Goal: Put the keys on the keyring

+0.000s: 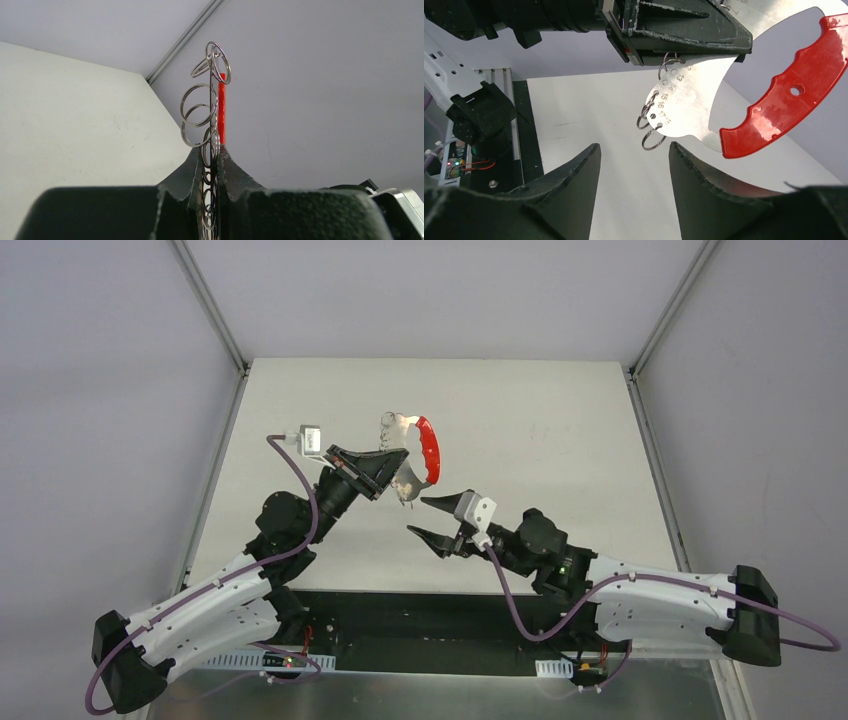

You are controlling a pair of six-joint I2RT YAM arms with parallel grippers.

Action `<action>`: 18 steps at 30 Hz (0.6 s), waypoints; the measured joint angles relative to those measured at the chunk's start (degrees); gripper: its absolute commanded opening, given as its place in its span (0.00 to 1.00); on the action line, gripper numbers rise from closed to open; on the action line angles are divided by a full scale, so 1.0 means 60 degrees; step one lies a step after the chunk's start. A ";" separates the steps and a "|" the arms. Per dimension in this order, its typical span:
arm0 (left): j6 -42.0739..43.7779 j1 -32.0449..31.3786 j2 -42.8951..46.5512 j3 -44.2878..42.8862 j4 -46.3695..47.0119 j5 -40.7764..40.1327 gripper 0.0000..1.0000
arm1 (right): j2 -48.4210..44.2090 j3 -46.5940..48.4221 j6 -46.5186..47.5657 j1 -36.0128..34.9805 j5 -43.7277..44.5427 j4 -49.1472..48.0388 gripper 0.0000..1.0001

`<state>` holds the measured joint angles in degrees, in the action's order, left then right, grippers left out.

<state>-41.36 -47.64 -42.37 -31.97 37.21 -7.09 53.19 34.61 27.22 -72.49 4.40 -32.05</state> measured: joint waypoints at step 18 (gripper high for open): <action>-0.0033 0.0000 0.0000 0.0000 0.0007 0.0000 0.00 | 0.1096 -0.0007 0.1155 -0.0678 0.1770 -0.1286 0.41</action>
<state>-41.56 -47.64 -42.37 -31.97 37.26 -7.09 59.77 34.57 34.15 -76.55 15.03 -39.77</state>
